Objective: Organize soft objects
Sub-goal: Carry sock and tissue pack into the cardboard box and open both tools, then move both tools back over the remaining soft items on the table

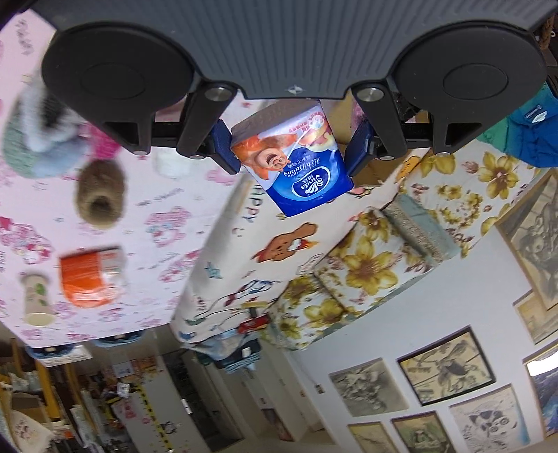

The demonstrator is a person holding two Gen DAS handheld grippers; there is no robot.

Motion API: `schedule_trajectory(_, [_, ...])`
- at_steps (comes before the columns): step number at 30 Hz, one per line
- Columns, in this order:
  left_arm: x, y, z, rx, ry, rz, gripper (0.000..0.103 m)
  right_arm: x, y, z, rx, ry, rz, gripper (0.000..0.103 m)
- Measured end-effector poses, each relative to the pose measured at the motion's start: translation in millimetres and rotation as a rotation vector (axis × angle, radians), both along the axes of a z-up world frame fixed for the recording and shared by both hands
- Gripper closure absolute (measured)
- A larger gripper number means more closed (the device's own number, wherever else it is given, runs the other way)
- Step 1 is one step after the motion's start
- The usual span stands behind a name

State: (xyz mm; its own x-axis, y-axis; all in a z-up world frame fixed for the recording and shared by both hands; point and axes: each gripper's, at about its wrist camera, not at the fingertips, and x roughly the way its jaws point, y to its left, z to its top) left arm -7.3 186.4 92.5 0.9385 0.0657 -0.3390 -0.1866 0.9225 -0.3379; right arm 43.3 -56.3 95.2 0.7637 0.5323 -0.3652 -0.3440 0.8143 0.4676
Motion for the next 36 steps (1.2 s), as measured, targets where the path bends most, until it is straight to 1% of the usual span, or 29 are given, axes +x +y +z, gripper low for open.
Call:
schedule_trajectory(2, [1, 13, -1, -0.009, 0.015, 0.047, 0.028, 4, 8, -1, -0.005, 0.004, 0.02, 0.02])
schedule_trajectory(6, [5, 35, -6, -0.045, 0.068, 0.135, 0.028, 13, 22, -8, 0.035, 0.045, 0.068, 0.02])
schedule_trajectory(8, [5, 44, -9, -0.075, 0.092, 0.173, 0.028, 14, 30, -12, 0.023, 0.053, 0.087, 0.019])
schedule_trajectory(10, [6, 49, -11, -0.088, 0.113, 0.204, 0.027, 16, 38, -17, 0.016, 0.07, 0.098, 0.017])
schedule_trajectory(11, [5, 52, -12, -0.094, 0.118, 0.22, 0.026, 17, 41, -19, 0.011, 0.077, 0.1, 0.016])
schedule_trajectory(13, [3, 55, -14, -0.108, 0.119, 0.235, 0.025, 16, 44, -20, 0.012, 0.08, 0.114, 0.004])
schedule_trajectory(14, [3, 56, -15, -0.109, 0.12, 0.243, 0.023, 15, 44, -18, 0.012, 0.076, 0.107, 0.002])
schedule_trajectory(16, [3, 56, -15, -0.101, 0.122, 0.258, 0.019, 10, 39, -17, 0.01, 0.069, 0.098, 0.002])
schedule_trajectory(19, [2, 59, -15, -0.114, 0.103, 0.267, 0.009, 9, 35, -9, 0.006, 0.049, 0.059, 0.001])
schedule_trajectory(20, [1, 58, -14, -0.108, 0.098, 0.27, 0.008, 7, 31, -7, 0.006, 0.037, 0.045, 0.001])
schedule_trajectory(25, [-2, 46, -9, -0.06, 0.066, 0.232, 0.007, -9, 10, -1, -0.002, -0.015, -0.03, 0.0])
schedule_trajectory(31, [-4, 26, -3, 0.025, 0.024, 0.175, 0.007, -31, -15, -1, -0.03, -0.061, -0.09, 0.0])
schedule_trajectory(36, [-2, 14, -2, 0.037, 0.011, 0.12, 0.007, -43, -31, -6, -0.046, -0.066, -0.123, 0.0])
